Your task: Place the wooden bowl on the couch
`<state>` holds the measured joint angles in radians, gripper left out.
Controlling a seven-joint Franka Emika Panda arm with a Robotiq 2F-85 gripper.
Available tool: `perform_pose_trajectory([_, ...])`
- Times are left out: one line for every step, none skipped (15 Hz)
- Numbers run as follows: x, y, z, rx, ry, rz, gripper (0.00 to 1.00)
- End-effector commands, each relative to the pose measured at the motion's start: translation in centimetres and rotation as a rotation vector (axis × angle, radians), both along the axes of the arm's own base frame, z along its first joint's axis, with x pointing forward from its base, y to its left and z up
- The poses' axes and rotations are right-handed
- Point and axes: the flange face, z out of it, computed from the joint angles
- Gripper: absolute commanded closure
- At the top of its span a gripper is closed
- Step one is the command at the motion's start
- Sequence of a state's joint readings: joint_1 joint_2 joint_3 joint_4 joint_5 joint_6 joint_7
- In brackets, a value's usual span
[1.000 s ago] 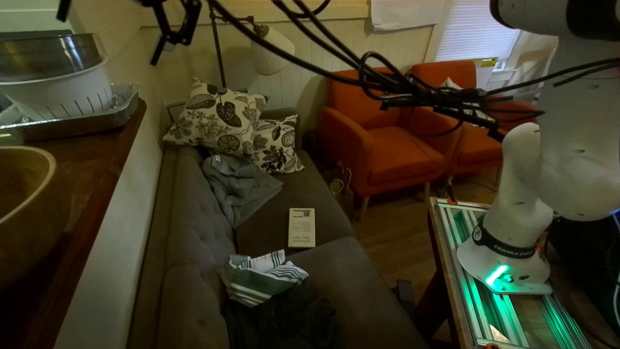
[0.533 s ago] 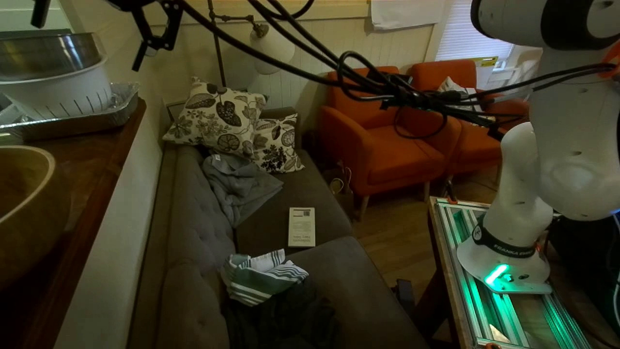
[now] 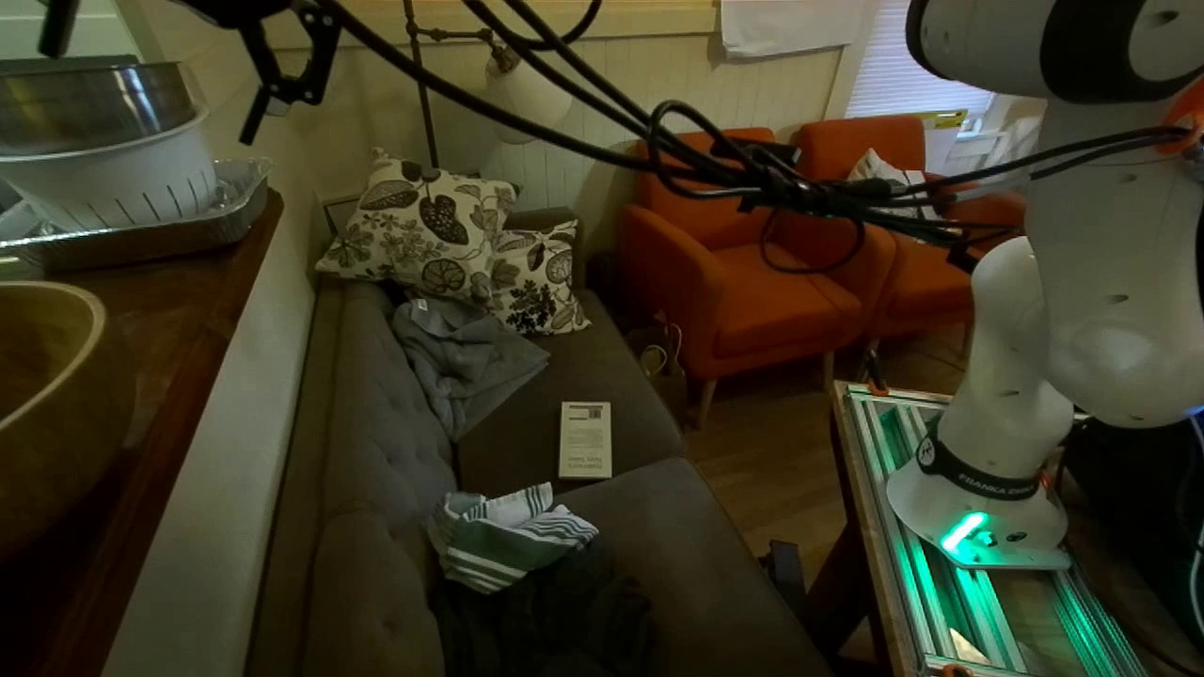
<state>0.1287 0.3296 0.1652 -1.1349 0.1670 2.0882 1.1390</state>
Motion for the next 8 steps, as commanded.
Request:
perform_pose_trajectory([3.2, 3.0, -2.1, 0.005, 0.005, 0.008, 0.0])
perform_pose_trajectory([3.9, 4.2, -3.4, -0.003, 0.019, 0.04, 0.0])
perform_pose_trajectory([4.2, 5.0, -4.3, -0.01, 0.039, 0.06, 0.0])
perform_pose_trajectory([4.7, 5.9, -5.7, -0.028, 0.066, 0.082, 0.0])
perform_pose_trajectory([4.9, 6.5, -6.7, -0.045, 0.093, 0.103, 0.0])
perform_pose_trajectory([5.2, 7.1, -7.6, -0.06, 0.106, 0.114, 0.0])
perform_pose_trajectory([5.6, 7.6, -8.1, -0.065, 0.106, 0.118, 0.0])
perform_pose_trajectory([5.9, 8.0, -8.7, -0.071, 0.1, 0.12, 0.0])
